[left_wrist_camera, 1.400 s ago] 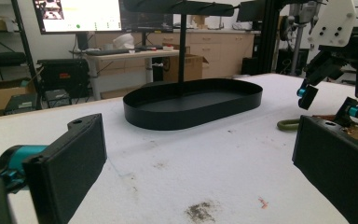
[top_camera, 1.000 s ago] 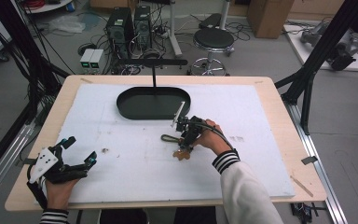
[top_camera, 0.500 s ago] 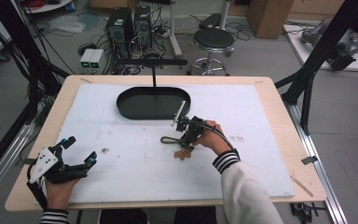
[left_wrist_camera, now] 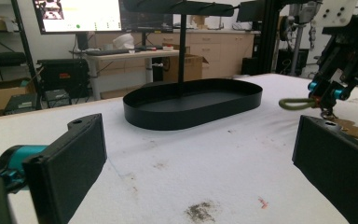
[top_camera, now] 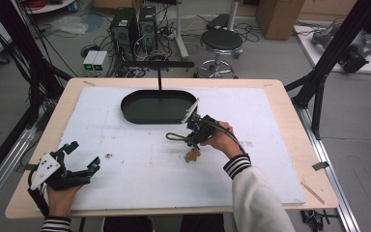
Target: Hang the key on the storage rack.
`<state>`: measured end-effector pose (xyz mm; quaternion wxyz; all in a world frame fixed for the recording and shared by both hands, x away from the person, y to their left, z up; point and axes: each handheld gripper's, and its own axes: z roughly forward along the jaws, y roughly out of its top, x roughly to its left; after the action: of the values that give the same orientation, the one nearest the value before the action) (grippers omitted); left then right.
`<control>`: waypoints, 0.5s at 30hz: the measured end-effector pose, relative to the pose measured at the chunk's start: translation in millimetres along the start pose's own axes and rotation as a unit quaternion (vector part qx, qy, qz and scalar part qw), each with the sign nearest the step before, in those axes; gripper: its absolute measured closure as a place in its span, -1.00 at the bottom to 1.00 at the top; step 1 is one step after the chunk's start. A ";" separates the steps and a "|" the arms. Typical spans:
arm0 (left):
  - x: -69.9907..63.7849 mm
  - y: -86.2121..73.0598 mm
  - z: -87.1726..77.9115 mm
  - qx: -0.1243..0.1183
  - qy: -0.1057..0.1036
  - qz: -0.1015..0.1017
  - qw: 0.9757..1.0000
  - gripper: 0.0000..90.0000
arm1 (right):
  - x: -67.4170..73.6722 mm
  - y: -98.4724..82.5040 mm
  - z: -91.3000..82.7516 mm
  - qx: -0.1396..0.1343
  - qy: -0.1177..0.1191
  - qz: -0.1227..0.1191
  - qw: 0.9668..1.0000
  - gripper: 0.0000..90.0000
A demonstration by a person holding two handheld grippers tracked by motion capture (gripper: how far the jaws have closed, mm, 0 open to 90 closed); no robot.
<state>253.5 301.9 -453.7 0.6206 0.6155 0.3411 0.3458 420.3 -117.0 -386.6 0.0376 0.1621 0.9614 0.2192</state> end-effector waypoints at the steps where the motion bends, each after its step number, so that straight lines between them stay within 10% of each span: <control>1: 0.0 0.0 0.0 0.000 0.000 0.000 1.000 -0.93 | -0.8 -0.4 -2.7 -0.009 -0.003 0.004 1.000 0.67; 9: 0.1 0.0 0.0 0.000 0.000 0.000 1.000 -0.93 | -11.4 -4.3 -20.3 -0.090 -0.031 0.030 0.995 0.67; 15: 0.1 0.0 0.0 -0.001 0.000 -0.001 1.000 -0.93 | -18.1 -7.1 -34.5 -0.161 -0.057 0.058 0.984 0.67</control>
<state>253.5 301.9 -453.8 0.6215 0.6148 0.3415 0.3451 430.4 -143.1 -358.5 0.1051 0.2214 0.8989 0.3633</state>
